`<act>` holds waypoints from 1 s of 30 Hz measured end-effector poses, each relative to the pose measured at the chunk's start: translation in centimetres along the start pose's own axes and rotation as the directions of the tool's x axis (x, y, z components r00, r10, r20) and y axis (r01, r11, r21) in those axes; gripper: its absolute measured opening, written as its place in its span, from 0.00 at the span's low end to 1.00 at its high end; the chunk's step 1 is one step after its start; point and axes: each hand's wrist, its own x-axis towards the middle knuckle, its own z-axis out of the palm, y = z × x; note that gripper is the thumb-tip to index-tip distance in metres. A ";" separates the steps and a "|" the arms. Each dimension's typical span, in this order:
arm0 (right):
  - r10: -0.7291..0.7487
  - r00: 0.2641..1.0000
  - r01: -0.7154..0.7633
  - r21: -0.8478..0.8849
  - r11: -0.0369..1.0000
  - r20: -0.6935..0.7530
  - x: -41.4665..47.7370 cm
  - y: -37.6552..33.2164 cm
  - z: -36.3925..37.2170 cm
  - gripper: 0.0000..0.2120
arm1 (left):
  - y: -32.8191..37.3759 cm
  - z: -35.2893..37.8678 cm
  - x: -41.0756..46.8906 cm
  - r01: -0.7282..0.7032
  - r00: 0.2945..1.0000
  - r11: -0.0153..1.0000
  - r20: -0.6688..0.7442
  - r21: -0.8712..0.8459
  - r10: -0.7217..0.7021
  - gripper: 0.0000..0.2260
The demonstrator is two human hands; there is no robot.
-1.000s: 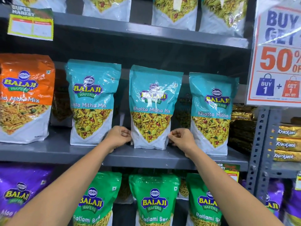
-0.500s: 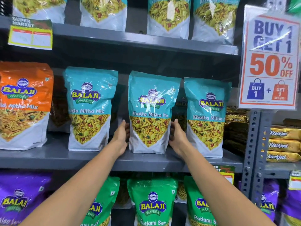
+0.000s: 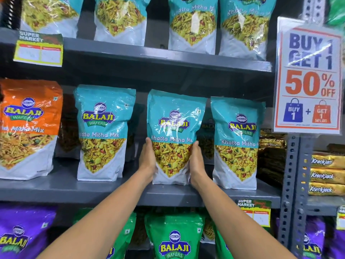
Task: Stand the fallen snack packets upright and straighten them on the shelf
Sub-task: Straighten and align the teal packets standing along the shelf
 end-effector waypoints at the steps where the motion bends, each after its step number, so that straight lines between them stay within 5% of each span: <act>1: -0.024 1.000 0.024 0.016 1.000 -0.006 0.4 -0.9 0.0 0.29 | 0.8 0.1 0.6 -0.038 0.999 0.999 -0.018 0.015 0.039 0.31; 5: -0.112 0.994 0.112 0.053 0.992 0.002 2.6 -4.7 0.8 0.26 | 4.0 0.7 3.1 -0.116 0.993 0.992 -0.012 -0.059 0.115 0.33; 8: -0.147 0.989 0.147 0.030 0.989 0.032 3.0 -5.4 1.5 0.25 | 5.8 1.8 2.1 -0.140 0.990 0.987 -0.039 -0.078 0.138 0.25; 15: -0.164 0.985 0.169 -0.085 0.982 0.058 2.2 -4.5 0.7 0.28 | 4.2 1.2 1.8 -0.269 0.960 0.963 -0.077 0.023 0.270 0.20; 18: -0.157 0.987 0.156 -0.292 0.944 0.019 0.2 -2.8 -0.9 0.25 | 1.6 0.5 0.4 -0.420 0.822 0.864 -0.288 0.276 0.492 0.13; 20: -0.254 0.967 0.225 -0.423 0.878 -0.015 -1.5 -1.7 -2.7 0.18 | -0.5 0.2 -0.7 -0.485 0.736 0.783 -0.302 0.390 0.606 0.13; 23: -0.453 0.889 0.324 -0.609 0.724 -0.067 -2.8 -0.2 -6.3 0.09 | -1.8 1.3 -2.9 -0.586 0.718 0.681 -0.108 0.440 0.687 0.15; 27: -0.741 0.666 0.453 -0.745 0.490 -0.082 -3.6 -0.1 -9.9 0.08 | -2.2 6.1 -5.1 -0.700 0.696 0.614 0.156 0.365 0.701 0.13; 30: -0.802 0.565 0.450 -0.742 0.497 -0.195 -3.2 -1.6 -12.9 0.09 | -3.6 10.1 -5.0 -0.559 0.829 0.744 0.225 0.366 0.512 0.09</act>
